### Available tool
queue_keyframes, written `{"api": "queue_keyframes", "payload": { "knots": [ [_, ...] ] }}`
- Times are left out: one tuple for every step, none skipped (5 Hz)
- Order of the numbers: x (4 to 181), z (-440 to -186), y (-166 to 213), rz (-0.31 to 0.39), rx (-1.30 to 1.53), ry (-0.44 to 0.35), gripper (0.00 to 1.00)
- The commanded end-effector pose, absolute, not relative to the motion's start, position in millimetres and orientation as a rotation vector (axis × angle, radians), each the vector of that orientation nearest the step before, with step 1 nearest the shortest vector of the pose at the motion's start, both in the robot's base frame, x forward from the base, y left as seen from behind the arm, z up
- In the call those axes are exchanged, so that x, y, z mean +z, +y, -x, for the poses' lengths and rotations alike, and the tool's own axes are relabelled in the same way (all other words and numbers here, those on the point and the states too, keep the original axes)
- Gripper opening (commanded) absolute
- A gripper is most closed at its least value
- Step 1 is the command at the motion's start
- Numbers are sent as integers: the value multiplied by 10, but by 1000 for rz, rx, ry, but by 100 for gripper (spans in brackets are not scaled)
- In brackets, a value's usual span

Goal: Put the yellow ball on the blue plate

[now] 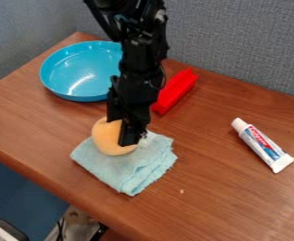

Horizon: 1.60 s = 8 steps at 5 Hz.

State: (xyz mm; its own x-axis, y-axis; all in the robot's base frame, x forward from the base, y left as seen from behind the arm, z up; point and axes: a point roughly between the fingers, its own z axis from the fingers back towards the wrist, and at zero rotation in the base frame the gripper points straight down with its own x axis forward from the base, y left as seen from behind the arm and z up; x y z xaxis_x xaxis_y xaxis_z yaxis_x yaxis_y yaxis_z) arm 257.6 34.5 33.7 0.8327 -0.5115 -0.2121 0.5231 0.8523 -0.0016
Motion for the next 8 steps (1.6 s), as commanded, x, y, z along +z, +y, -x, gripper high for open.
{"api": "queue_keyframes", "payload": {
  "knots": [
    [260, -2512, 256, -33, -607, 251, 0],
    [310, -2519, 227, -41, -635, 245, 0],
    [359, -2528, 199, -49, -662, 239, 0],
    [402, -2540, 172, -58, -683, 234, 0],
    [443, -2555, 149, -66, -699, 230, 0],
    [496, -2573, 126, -74, -713, 223, 0],
    [566, -2587, 123, -92, -714, 213, 0],
    [629, -2603, 125, -119, -710, 206, 0]
  ]
}}
